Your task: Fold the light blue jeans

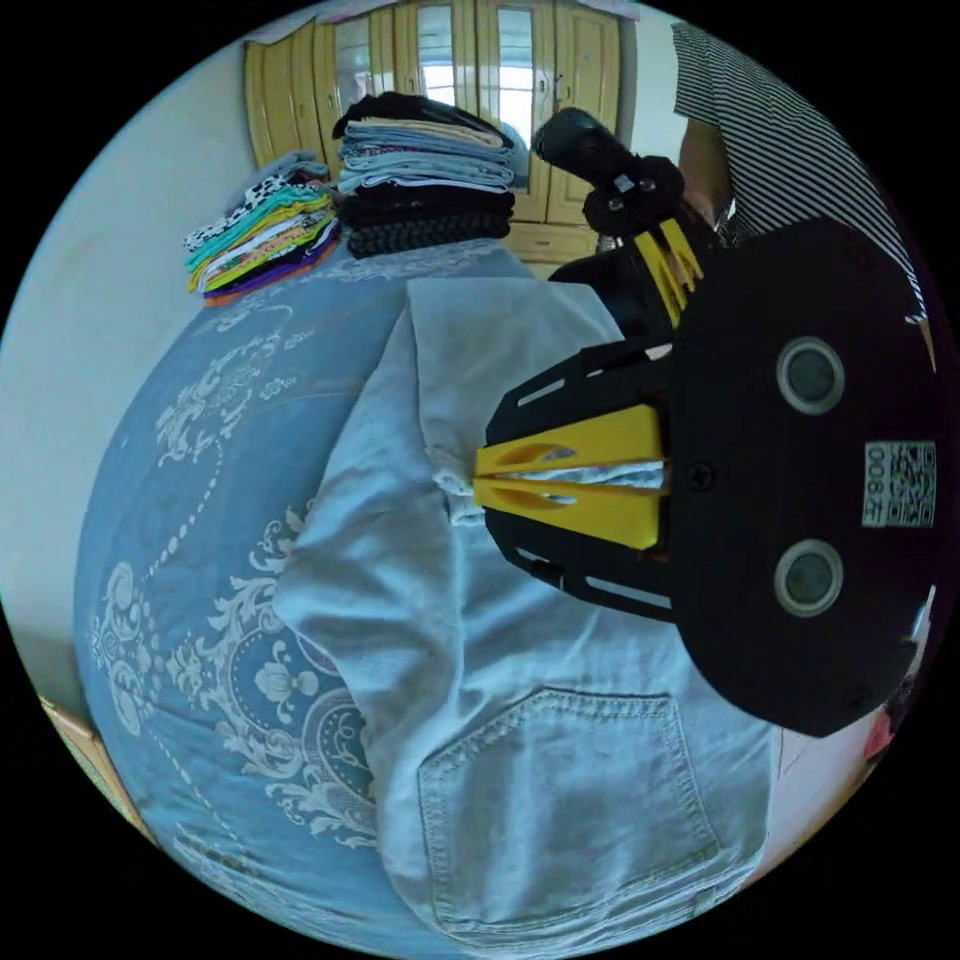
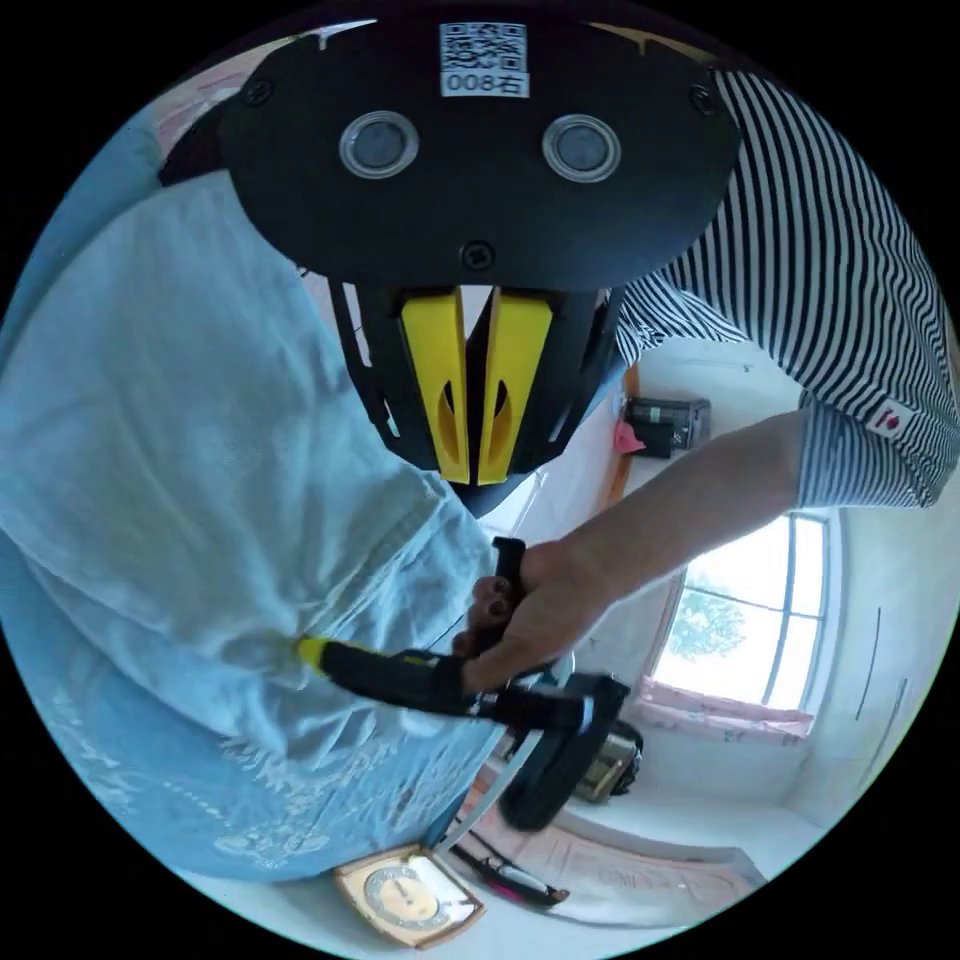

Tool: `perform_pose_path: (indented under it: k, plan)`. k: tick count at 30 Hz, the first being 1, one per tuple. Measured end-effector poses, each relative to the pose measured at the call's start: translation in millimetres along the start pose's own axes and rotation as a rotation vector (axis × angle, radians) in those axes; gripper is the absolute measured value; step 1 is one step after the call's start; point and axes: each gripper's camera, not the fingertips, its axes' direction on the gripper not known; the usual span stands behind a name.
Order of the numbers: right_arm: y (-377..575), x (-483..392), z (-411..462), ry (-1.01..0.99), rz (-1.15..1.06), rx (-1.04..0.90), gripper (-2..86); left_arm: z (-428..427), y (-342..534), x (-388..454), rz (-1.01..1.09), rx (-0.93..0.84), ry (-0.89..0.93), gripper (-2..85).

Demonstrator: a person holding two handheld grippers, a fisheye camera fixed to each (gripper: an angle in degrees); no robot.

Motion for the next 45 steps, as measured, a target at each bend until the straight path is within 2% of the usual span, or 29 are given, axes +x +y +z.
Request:
perform_pose_path:
  k: [5,9,12,15,17,20,23,27,32,34,37,41,45]
  plan:
    - [47.8,53.8,-90.9,0.170,0.180,0.245,0.2,-12.8,17.4,28.7,0.063,0.096,-0.037,0.1]
    - [71.0,122.9,-155.1,0.234,0.381,0.445,0.1,15.8,25.1,43.8,0.120,-0.004,-0.130,0.1]
    - [61.9,173.3,-160.7,0.279,0.478,0.374,0.0,17.7,28.8,49.1,0.098,0.006,-0.080,0.1]
    - [60.0,204.6,-151.4,0.227,0.518,0.317,0.1,16.0,34.8,73.4,0.119,0.019,-0.148,0.2]
    - [68.0,209.0,-150.6,0.208,0.512,0.332,0.1,17.3,41.4,92.9,0.174,0.037,-0.137,0.2]
    - [90.3,210.2,-155.2,0.161,0.502,0.382,0.4,47.6,46.8,112.4,0.210,-0.094,-0.169,0.3]
    - [124.5,198.1,-163.3,0.134,0.470,0.404,1.0,50.0,54.2,126.7,0.191,-0.050,-0.164,0.7]
    - [183.4,191.4,-152.1,0.176,0.468,0.305,3.8,48.7,75.6,159.5,0.238,0.033,-0.055,2.8]
    - [224.0,221.9,-127.7,0.078,0.532,0.229,6.5,72.1,97.4,204.7,0.297,-0.006,0.080,6.6]
    - [229.9,240.9,-118.4,-0.012,0.543,0.231,5.8,86.0,105.9,228.2,0.312,-0.031,0.119,7.6]
    - [233.2,255.6,-118.2,-0.045,0.535,0.218,4.2,100.5,112.9,258.6,0.343,-0.058,0.160,9.0]
    - [236.7,256.9,-125.6,-0.070,0.503,0.220,2.8,114.1,118.3,300.0,0.404,-0.069,0.155,11.3]
    - [237.5,252.6,-139.3,-0.184,0.432,0.270,2.4,126.6,120.4,349.2,0.472,-0.060,0.127,13.7]
